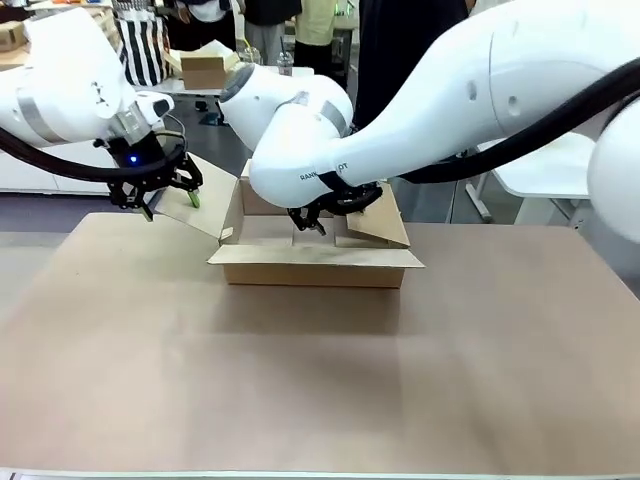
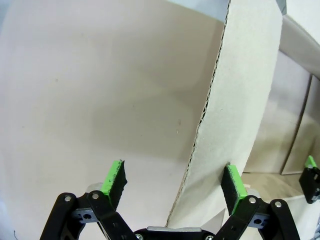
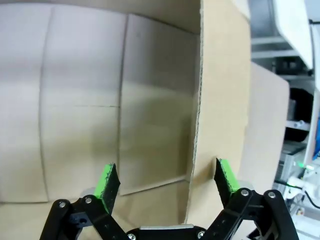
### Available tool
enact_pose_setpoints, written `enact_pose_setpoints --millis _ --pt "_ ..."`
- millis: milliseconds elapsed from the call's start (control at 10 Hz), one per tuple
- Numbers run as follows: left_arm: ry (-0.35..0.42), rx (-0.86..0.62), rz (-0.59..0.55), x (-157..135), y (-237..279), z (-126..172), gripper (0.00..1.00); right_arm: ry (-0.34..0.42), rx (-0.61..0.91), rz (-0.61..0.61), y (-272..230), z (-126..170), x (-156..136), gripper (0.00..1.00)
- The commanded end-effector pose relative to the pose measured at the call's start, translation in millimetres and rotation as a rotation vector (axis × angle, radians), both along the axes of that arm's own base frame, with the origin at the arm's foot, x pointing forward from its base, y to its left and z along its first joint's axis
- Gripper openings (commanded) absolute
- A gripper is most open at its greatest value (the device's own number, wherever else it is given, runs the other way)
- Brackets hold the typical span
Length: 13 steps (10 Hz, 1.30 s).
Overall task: Pack the gift set into the box.
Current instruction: Place both hands on the side flaps of the Package Box and spread them outward.
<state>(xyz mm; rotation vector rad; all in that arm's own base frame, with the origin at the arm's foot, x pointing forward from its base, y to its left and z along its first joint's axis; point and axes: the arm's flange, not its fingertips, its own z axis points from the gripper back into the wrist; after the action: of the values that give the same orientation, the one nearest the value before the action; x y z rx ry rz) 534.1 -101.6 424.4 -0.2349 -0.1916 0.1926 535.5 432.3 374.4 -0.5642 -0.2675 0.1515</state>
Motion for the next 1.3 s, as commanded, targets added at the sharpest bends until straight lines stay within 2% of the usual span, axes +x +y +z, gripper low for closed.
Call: enact_pose_setpoints --millis 0,300,600,700,900,1200 --pt "0.005 0.010 0.013 -0.9 -0.9 2.8 1.00 -0.015 -0.032 -0.038 -16.6 15.4 5.7 1.00" --pt "0.005 0.010 0.013 -0.9 -0.9 2.8 1.00 -0.038 -0.035 -0.120 -64.1 27.0 8.4 1.00" --pt "0.005 0.010 0.013 -0.9 -0.9 2.8 1.00 -0.069 0.105 -0.282 -156.6 72.6 1.5 1.00" --pt "0.005 0.010 0.013 -0.9 -0.9 2.8 1.00 -0.060 0.148 -0.292 -175.1 81.8 -0.6 1.00" --pt "0.005 0.010 0.013 -0.9 -0.9 2.8 1.00 -0.005 0.343 -0.294 -215.5 87.4 -0.7 1.00" --pt "0.005 0.010 0.013 -0.9 -0.9 2.8 1.00 0.112 0.874 -0.238 -274.0 50.6 0.2 1.00"
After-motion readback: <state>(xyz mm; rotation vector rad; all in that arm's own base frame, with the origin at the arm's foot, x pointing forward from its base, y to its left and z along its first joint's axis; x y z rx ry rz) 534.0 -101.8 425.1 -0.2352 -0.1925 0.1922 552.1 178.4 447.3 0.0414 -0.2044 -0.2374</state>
